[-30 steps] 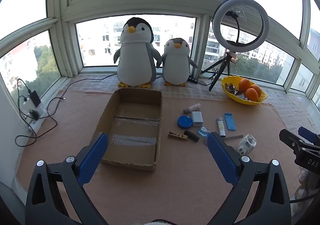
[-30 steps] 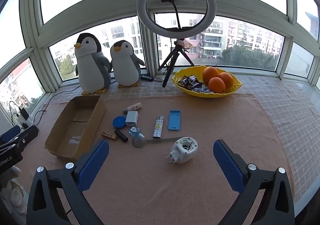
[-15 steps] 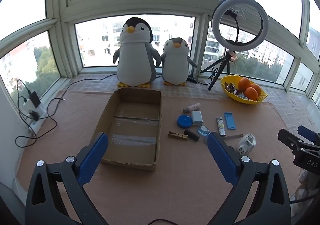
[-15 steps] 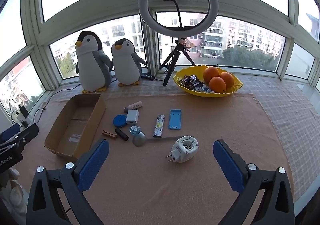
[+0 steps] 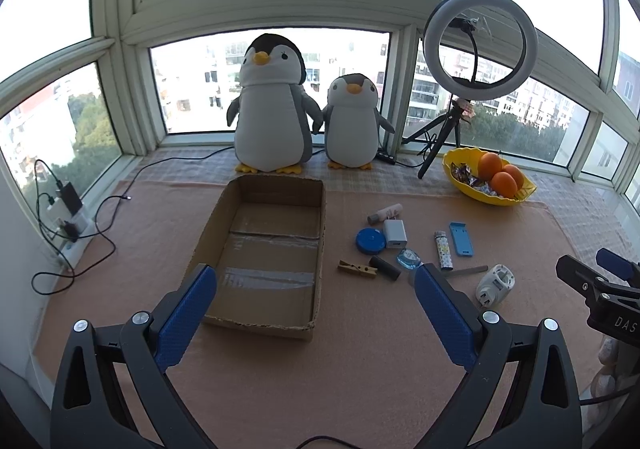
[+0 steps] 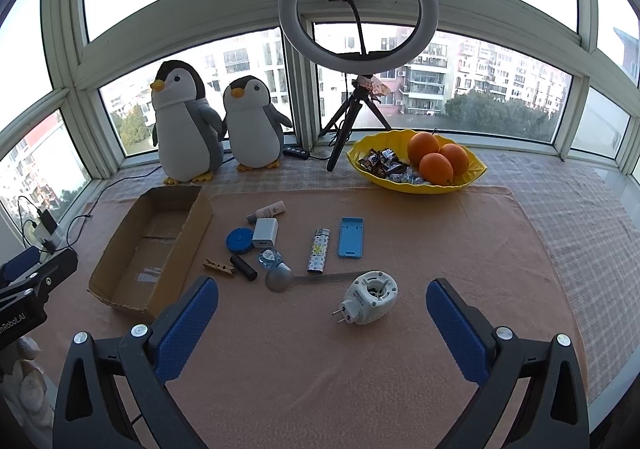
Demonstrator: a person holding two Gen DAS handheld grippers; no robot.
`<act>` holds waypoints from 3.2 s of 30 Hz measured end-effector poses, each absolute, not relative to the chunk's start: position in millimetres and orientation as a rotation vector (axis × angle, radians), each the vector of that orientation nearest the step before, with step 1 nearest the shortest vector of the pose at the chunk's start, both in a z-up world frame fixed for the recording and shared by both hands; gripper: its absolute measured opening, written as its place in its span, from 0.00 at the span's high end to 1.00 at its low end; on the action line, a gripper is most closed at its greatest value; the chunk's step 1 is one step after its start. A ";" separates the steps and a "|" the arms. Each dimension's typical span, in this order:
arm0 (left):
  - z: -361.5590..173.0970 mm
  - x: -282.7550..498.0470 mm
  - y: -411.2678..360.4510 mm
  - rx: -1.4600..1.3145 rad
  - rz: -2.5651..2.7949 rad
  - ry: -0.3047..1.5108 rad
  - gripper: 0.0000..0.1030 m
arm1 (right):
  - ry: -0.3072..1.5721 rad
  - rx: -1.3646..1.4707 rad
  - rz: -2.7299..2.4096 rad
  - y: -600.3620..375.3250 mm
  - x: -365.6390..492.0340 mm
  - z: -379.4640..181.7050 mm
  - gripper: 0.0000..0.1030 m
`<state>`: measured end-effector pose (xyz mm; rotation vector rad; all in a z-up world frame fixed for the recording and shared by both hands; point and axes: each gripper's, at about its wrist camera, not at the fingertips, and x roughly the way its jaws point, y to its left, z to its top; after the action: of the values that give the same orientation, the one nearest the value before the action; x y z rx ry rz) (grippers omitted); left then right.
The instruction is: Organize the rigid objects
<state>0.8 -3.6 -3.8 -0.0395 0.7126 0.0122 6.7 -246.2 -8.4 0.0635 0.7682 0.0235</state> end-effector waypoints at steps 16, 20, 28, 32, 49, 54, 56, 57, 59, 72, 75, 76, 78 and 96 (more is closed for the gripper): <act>-3.8 1.2 -2.9 -0.042 0.011 0.714 0.03 | 0.780 0.067 0.024 -244.5 7.5 -11.4 0.00; -3.8 1.2 -2.9 -0.042 0.012 0.714 0.03 | 0.783 0.070 0.022 -244.4 7.5 -12.6 0.00; -3.9 1.3 -3.0 -0.042 0.012 0.714 0.03 | 0.784 0.070 0.023 -244.6 7.5 -13.1 0.00; -3.8 1.4 -3.0 -0.042 0.013 0.715 0.03 | 0.786 0.072 0.023 -244.5 7.6 -13.5 0.00; -8.1 2.1 -0.8 -0.042 0.021 0.721 0.03 | 0.786 0.065 0.029 -240.9 8.0 -15.3 0.00; -9.3 0.0 -0.7 -0.040 0.030 0.727 0.03 | 0.787 0.063 0.036 -241.5 8.2 -15.5 0.00; -9.0 -0.2 -1.1 -0.038 0.034 0.728 0.03 | 0.789 0.063 0.039 -242.1 8.3 -15.9 0.00; -9.1 -0.4 -0.9 -0.037 0.035 0.729 0.03 | 0.789 0.063 0.037 -242.2 8.9 -15.7 0.00; -10.5 -0.1 0.4 -0.036 0.041 0.733 0.03 | 0.792 0.066 0.037 -242.9 8.9 -16.4 0.00; -35.0 12.7 70.7 -0.081 0.192 0.826 0.03 | 0.806 0.090 0.025 -259.2 8.6 -26.5 0.00; -44.1 19.3 89.9 -0.090 0.213 0.859 0.03 | 0.805 0.106 0.017 -264.2 6.0 -27.5 0.00; -47.5 20.6 95.0 -0.087 0.225 0.871 0.04 | 0.804 0.113 0.014 -265.7 4.7 -27.7 0.00; -53.6 24.4 104.0 -0.080 0.239 0.896 0.05 | 0.805 0.129 0.008 -269.2 1.8 -27.5 0.00; -85.5 65.0 149.4 -0.072 0.157 0.993 0.10 | 0.767 0.166 -0.138 -292.1 -34.4 -5.4 0.00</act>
<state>65.0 149.4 -85.5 -0.0723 0.9931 0.1574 -34.4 -292.1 -5.4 0.1664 0.7667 -0.1383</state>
